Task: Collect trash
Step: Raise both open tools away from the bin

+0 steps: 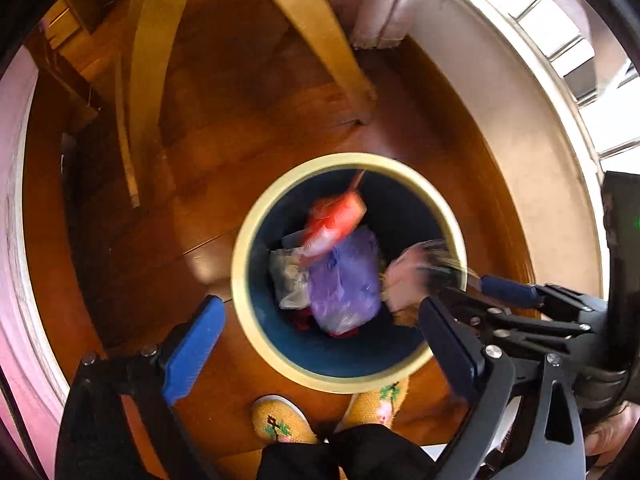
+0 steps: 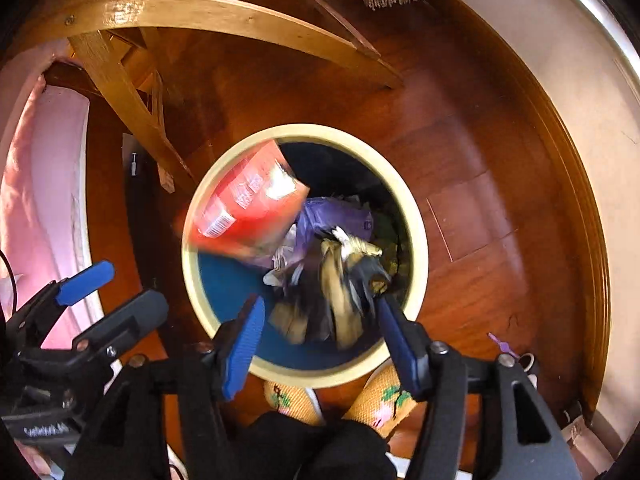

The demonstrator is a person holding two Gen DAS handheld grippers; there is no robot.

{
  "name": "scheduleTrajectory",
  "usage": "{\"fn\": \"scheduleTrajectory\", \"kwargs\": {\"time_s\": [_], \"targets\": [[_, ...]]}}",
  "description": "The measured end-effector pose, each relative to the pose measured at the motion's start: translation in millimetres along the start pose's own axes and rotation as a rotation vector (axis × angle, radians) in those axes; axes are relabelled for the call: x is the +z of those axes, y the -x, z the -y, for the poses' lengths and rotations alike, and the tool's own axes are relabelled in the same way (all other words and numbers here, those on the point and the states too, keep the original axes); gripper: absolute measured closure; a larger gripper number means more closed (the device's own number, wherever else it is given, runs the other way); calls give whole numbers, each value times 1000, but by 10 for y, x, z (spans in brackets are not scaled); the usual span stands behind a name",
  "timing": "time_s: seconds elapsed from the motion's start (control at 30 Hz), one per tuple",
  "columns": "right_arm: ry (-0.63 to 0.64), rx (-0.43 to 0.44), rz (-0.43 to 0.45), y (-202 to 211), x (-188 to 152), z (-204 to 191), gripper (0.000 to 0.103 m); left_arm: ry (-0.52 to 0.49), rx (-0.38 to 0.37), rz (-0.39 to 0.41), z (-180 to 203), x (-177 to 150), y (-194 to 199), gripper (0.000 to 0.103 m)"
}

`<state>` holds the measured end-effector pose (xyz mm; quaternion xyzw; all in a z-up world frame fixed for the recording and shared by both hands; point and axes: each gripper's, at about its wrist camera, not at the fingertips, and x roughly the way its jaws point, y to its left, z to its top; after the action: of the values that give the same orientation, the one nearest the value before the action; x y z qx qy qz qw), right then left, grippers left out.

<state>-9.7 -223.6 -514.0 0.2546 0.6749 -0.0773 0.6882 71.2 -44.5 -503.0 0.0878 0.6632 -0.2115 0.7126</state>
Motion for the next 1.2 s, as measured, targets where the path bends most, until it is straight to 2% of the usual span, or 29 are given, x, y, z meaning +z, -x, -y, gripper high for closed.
{"fn": "scheduleTrajectory", "kwargs": {"time_s": [0.23,0.5,0.8,1.2], "targets": [[14,-17,43,20,-17,-20,39,4,35,35,-55,-76,49,6],[29,-24,80,333,-90,-73,39,-38,57,102,54,-162,459,6],[8,-7,131,1123,-266,-252,39,-38,53,179,160,-194,1493,6],[34,40,219,2632,-538,-833,39,28,21,299,159,-183,3239,6]]}}
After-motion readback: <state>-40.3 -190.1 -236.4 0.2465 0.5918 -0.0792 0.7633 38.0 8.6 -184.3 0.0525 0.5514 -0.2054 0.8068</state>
